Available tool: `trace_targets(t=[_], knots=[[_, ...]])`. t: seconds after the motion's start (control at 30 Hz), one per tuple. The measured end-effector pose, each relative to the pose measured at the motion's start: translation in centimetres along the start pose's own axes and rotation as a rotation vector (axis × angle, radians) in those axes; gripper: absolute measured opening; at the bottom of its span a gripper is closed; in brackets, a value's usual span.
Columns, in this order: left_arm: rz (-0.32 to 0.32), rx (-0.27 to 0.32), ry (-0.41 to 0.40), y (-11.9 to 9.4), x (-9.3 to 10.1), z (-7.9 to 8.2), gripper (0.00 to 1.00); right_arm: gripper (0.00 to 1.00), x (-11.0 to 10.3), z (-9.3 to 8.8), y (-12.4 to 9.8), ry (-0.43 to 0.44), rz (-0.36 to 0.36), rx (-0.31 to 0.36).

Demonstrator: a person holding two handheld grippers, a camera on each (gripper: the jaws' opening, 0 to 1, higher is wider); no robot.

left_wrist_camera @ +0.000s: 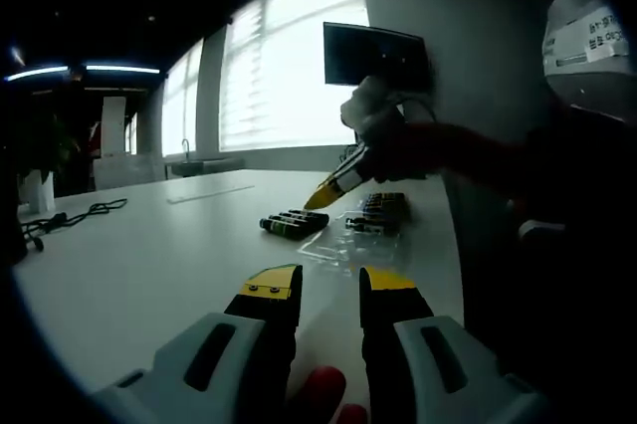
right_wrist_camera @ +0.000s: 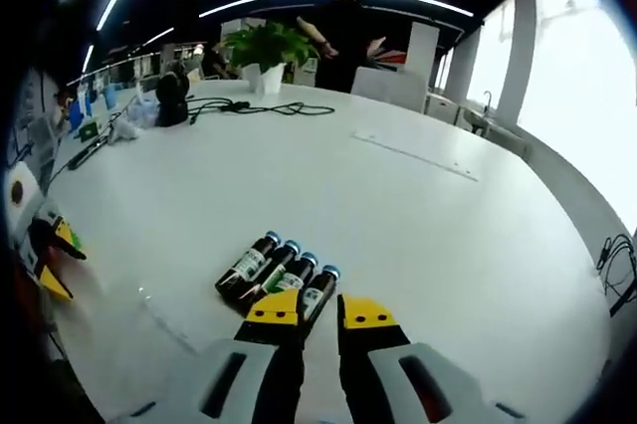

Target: Grip medicine bottles put into box

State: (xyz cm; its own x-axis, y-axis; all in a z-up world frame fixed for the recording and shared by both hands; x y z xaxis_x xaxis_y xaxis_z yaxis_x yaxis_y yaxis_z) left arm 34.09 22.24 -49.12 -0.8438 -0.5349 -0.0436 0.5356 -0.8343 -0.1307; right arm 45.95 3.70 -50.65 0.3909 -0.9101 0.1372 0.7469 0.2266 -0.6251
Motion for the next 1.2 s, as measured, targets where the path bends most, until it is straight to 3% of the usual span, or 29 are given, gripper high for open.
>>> trace_targets(t=[0.67, 1.2], knots=[[0.001, 0.0, 0.0, 0.0, 0.0, 0.0, 0.18, 0.07, 1.1, -0.7, 0.6, 0.003, -0.053, -0.06], [0.003, -0.003, 0.002, 0.1, 0.0, -0.1, 0.18, 0.07, 1.3, -1.3, 0.8, -0.015, -0.046, -0.103]])
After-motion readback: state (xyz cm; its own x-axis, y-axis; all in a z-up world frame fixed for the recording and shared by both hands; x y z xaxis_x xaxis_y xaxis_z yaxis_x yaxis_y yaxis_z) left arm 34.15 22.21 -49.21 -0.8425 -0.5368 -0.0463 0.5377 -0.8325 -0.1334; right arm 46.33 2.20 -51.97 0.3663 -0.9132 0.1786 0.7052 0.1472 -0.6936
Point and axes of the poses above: the point that each gripper's makers call its tool centre point, and the gripper's own axes: y roughly forward along the fingers, x roughly to its right, z roughly out of its top, the point moved 1 cm from there along -y, roughly backward along the fingers, and after that the axes turned 3 degrees about -x, right-handed, at the moved point
